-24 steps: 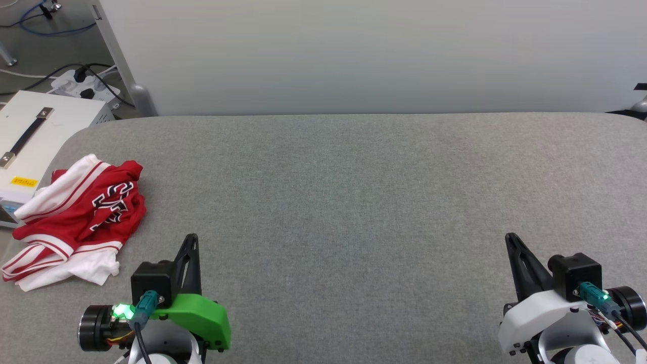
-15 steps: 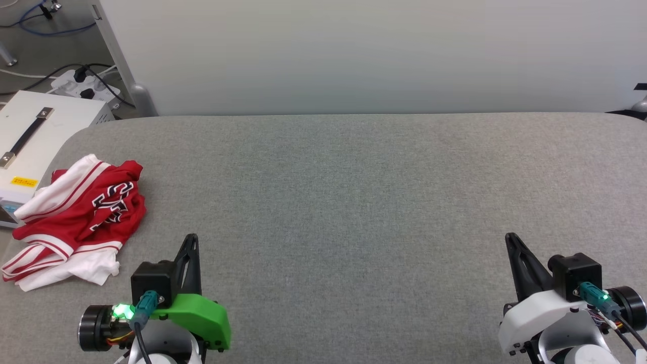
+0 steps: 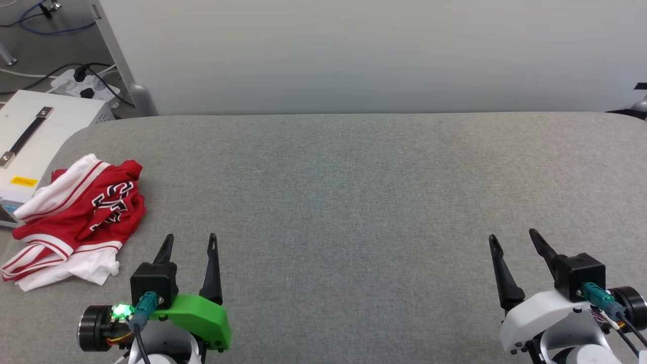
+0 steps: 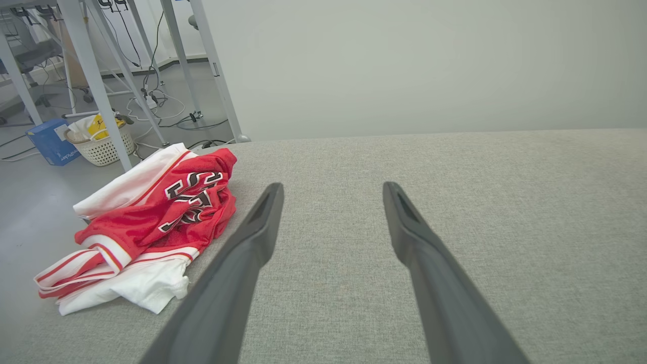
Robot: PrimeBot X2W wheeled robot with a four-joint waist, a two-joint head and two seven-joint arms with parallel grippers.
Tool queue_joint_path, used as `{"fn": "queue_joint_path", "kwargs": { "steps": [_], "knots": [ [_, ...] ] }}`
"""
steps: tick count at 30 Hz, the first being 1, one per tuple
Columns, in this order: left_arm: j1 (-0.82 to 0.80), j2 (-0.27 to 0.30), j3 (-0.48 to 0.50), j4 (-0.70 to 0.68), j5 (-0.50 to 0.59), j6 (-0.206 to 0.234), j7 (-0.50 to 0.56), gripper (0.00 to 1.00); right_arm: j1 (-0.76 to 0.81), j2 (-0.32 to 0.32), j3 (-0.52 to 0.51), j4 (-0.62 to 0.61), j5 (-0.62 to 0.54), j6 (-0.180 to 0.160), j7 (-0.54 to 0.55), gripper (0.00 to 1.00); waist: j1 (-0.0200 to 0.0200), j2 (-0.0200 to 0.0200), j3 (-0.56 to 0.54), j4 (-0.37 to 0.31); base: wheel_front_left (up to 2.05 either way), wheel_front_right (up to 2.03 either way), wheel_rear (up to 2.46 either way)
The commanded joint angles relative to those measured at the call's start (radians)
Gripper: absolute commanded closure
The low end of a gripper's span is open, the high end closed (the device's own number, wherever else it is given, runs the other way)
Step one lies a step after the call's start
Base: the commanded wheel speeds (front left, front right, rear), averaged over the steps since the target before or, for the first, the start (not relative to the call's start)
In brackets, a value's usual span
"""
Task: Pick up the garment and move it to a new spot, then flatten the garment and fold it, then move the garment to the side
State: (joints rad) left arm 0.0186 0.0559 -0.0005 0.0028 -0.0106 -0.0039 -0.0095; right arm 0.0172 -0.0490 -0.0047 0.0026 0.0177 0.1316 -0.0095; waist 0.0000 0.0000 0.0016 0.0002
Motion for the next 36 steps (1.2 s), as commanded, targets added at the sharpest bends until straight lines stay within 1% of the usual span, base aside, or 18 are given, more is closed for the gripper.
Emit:
{"fn": "queue_joint_path", "kwargs": {
  "steps": [1, 22, 36],
  "knots": [
    [-0.001, 0.000, 0.000, -0.001, -0.008, 0.006, -0.009, 0.00, 0.000, 0.000, -0.005, -0.010, 0.008, 0.000, -0.011, 0.00, 0.0000, 0.0000, 0.000, 0.000, 0.00, 0.00, 0.00],
    [0.002, -0.001, 0.000, -0.004, -0.029, 0.015, -0.053, 0.00, 0.009, -0.001, -0.012, -0.043, 0.048, 0.000, -0.054, 0.00, 0.0000, 0.0000, 0.000, 0.002, 0.00, 0.00, 0.00],
    [0.005, -0.002, -0.001, -0.004, -0.047, 0.013, -0.082, 0.00, 0.017, -0.001, -0.017, -0.055, 0.076, 0.000, -0.083, 0.00, 0.0000, 0.0000, 0.002, 0.003, 0.00, 0.00, 0.00]
  ]
}}
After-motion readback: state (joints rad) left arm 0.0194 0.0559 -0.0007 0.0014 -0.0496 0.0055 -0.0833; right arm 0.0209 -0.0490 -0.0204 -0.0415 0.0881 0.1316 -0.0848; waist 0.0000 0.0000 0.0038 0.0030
